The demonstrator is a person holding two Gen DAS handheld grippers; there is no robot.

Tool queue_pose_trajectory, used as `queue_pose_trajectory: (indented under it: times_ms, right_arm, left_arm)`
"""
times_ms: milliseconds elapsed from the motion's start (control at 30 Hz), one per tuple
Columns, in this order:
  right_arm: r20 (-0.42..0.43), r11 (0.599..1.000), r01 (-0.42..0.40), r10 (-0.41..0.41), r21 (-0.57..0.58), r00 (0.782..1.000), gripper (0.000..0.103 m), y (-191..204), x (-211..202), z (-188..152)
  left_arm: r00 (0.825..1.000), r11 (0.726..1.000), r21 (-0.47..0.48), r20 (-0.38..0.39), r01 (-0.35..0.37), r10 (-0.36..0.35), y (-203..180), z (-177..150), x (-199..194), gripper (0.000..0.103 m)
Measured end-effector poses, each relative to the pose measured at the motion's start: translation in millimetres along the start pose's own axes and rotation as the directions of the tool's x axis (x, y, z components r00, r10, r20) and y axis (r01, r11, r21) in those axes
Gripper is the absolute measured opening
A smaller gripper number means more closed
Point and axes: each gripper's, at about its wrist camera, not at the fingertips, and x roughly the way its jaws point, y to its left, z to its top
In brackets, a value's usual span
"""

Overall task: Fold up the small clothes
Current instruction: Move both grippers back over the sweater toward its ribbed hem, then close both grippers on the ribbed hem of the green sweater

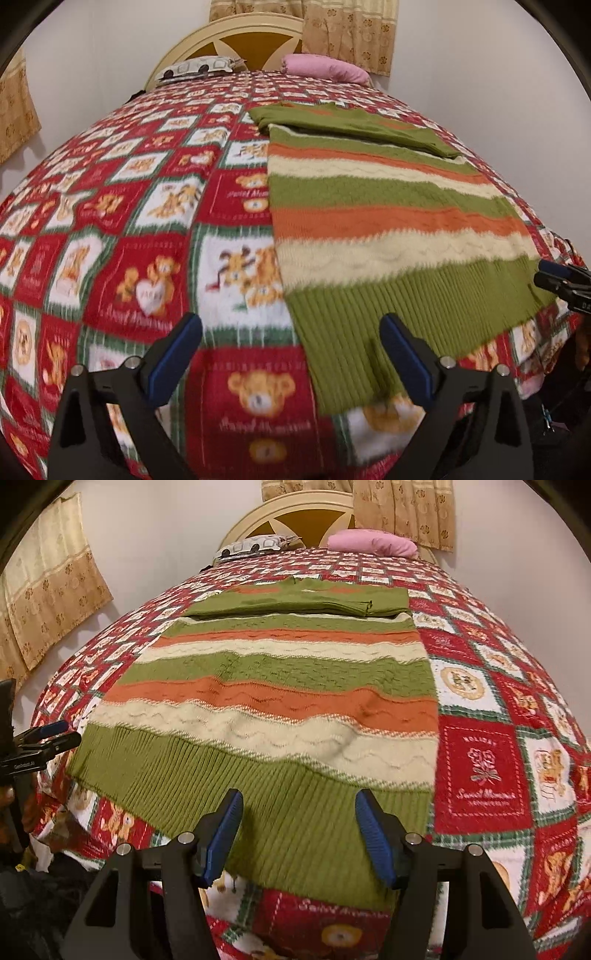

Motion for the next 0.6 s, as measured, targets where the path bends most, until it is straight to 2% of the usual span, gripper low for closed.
queue_pose_trajectory:
  times_ms: [33,100,300,433,467,533,600]
  right_arm:
    - [0.002,1.0,0.009,-0.009,-0.011,1.0,0.064,1.6,-2.4,-2.1]
    - [0.005,0.999,0.018,-0.018,-0.028,1.0,0.064,4.0,-4.7,-4.5]
    - [0.007,0.998,0.027,-0.027,-0.063,1.0,0.064,9.4,-7.9,-9.9]
    - [0.039,0.998,0.03,-0.028,-0.054,0.999,0.064,6.4,-12.6,-8.7]
    - [0.043,0.999,0.025,-0.023,-0.048,0.999,0.064,5.1,-13.2,-8.5]
    - [0.043,0.999,0.025,-0.023,-0.04,0.999,0.064,2.7,-12.7,-8.5]
    - [0.044,0.999,0.024,-0.023,-0.03,0.999,0.064,-0.8,-12.8,-9.3]
  left_arm:
    - [1.0,1.0,-0.01,-0.007,0.016,-0.016,-0.1,-2.5,-1.2,0.095]
    - [0.998,0.998,-0.03,-0.022,0.06,-0.061,-2.3,-6.2,-1.2,0.08]
    - [0.99,0.99,-0.055,-0.057,0.127,-0.13,-10.0,-14.5,6.5,0.062]
    - [0.991,0.991,-0.048,-0.044,0.122,-0.124,-12.5,-16.5,6.9,0.062]
    - [0.992,0.992,-0.046,-0.037,0.122,-0.123,-13.7,-17.6,6.5,0.058]
    - [0.994,0.995,-0.021,-0.036,0.099,-0.099,-16.4,-18.4,6.3,0.047]
    - [0.994,0.995,-0.005,-0.03,0.103,-0.103,-18.4,-18.3,5.2,0.027]
